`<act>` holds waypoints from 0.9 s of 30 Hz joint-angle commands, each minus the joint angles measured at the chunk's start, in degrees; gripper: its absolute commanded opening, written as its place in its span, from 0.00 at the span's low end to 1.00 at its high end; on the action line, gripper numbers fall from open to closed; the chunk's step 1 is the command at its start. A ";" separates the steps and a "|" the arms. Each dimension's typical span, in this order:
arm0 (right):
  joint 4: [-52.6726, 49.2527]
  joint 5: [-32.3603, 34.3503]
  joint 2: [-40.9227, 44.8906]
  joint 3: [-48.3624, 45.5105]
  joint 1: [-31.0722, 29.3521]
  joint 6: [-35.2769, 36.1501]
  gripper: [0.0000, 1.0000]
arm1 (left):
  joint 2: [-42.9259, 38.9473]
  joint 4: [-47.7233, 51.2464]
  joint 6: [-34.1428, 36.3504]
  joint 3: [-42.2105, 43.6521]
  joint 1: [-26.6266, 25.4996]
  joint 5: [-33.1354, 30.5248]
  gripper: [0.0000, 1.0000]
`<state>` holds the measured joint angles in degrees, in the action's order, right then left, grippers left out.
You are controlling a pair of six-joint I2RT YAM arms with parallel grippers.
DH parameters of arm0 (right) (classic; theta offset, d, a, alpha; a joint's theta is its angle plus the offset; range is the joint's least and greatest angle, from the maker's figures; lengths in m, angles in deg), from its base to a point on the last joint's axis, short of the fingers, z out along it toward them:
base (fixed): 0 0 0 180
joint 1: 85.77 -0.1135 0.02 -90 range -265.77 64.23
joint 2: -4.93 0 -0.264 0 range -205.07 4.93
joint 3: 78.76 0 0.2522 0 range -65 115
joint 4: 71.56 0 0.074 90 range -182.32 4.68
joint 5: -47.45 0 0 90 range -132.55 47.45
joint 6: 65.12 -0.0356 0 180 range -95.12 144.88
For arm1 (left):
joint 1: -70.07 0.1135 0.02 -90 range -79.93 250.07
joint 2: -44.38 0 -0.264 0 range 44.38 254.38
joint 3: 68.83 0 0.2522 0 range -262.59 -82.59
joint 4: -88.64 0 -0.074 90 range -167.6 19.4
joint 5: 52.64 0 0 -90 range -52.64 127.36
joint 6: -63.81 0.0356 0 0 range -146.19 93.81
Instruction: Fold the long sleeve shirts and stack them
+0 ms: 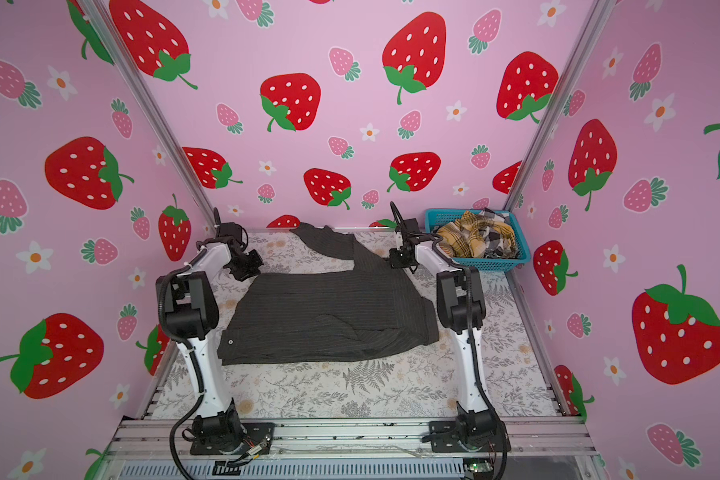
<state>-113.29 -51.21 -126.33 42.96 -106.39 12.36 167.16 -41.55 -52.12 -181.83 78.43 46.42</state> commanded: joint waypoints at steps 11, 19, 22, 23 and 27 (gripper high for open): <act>17.80 -2.88 27.05 -33.73 -1.44 -8.16 0.00 | -18.87 -15.91 -9.59 26.10 3.58 1.10 0.00; 19.71 -1.08 34.65 -44.75 -3.98 -9.99 0.00 | -26.02 -17.66 -10.48 35.51 4.91 2.61 0.00; 20.48 -0.05 37.11 -48.66 -4.50 -10.76 0.00 | -27.46 -17.42 -10.29 37.79 5.10 2.17 0.00; 20.90 0.15 38.13 -50.16 -4.65 -11.14 0.00 | -27.96 -17.55 -10.39 38.72 5.26 2.34 0.00; 21.81 1.65 40.83 -54.72 -4.78 -11.82 0.00 | -30.23 -17.69 -10.30 41.50 5.74 1.33 0.00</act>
<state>-92.68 -51.76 -87.38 -9.41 -111.16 1.76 138.77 -59.08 -62.13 -141.99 83.54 48.49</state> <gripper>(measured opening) 0.045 0.051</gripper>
